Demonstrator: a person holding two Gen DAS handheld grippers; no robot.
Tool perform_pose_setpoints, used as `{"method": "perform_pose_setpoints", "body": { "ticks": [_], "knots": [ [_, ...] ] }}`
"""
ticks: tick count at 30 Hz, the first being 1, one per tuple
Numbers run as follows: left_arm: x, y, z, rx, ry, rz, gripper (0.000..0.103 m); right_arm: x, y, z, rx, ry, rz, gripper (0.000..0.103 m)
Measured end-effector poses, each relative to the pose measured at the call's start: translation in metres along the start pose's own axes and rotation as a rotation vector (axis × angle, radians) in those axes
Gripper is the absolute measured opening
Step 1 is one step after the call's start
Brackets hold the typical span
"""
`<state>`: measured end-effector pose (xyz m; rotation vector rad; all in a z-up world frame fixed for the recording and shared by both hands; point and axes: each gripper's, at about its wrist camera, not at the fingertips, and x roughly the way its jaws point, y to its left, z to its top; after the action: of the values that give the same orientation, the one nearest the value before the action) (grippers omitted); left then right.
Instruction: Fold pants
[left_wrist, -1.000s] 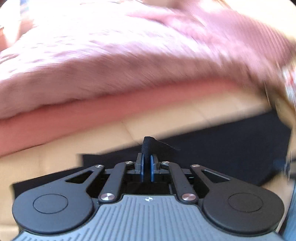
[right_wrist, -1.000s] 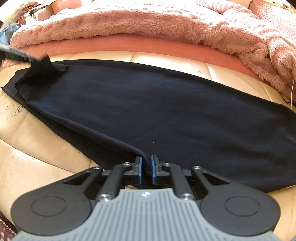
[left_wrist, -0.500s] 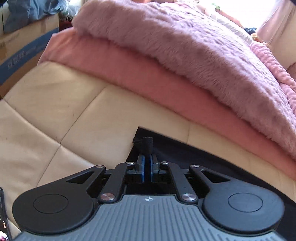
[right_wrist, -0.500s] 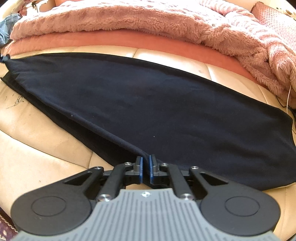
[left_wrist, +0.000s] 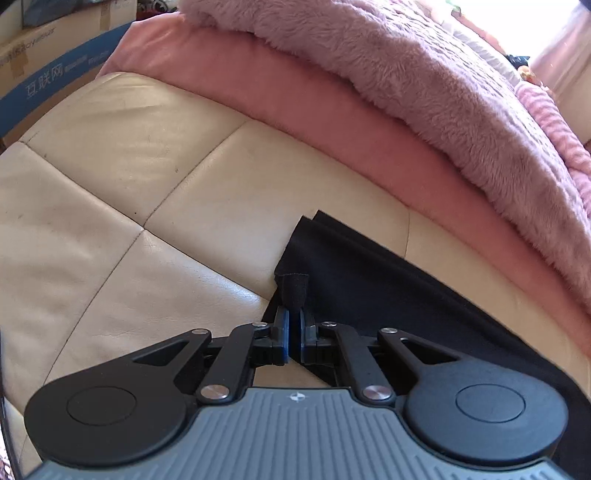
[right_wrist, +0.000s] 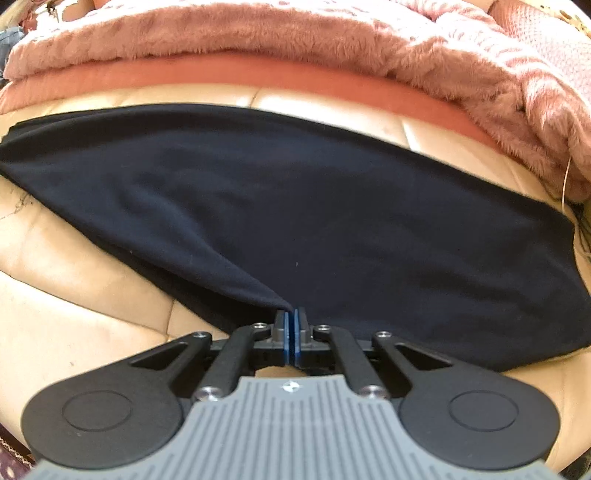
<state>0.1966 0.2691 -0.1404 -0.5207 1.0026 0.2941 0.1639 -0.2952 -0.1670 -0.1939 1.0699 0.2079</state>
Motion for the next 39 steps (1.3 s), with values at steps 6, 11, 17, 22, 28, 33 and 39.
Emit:
{"method": "perform_pose_setpoints", "body": {
  "ticks": [6, 11, 17, 22, 28, 33, 39],
  "knots": [
    [-0.013, 0.016, 0.008, -0.089, -0.093, 0.051, 0.024, -0.004, 0.0, 0.002, -0.006, -0.002, 0.011, 0.025],
    [-0.025, 0.015, 0.015, -0.047, -0.127, -0.031, 0.039, -0.025, 0.006, 0.008, 0.028, -0.091, 0.069, 0.037],
    [0.002, -0.026, 0.033, 0.198, -0.091, 0.026, 0.056, -0.006, 0.003, 0.035, 0.089, -0.142, 0.028, 0.036],
    [0.025, -0.035, 0.033, 0.252, -0.069, 0.033, 0.022, 0.027, -0.006, 0.065, 0.214, -0.133, 0.117, 0.015],
    [0.015, -0.046, 0.036, 0.295, -0.198, -0.016, 0.002, 0.058, 0.018, 0.096, 0.168, -0.133, 0.163, 0.01],
    [0.017, -0.051, 0.051, 0.302, -0.215, -0.013, 0.002, 0.069, 0.039, 0.111, 0.116, -0.154, 0.173, 0.01],
    [0.04, -0.044, 0.049, 0.253, -0.167, 0.057, 0.01, 0.075, 0.05, 0.121, 0.075, -0.147, 0.152, 0.01]
  ]
}}
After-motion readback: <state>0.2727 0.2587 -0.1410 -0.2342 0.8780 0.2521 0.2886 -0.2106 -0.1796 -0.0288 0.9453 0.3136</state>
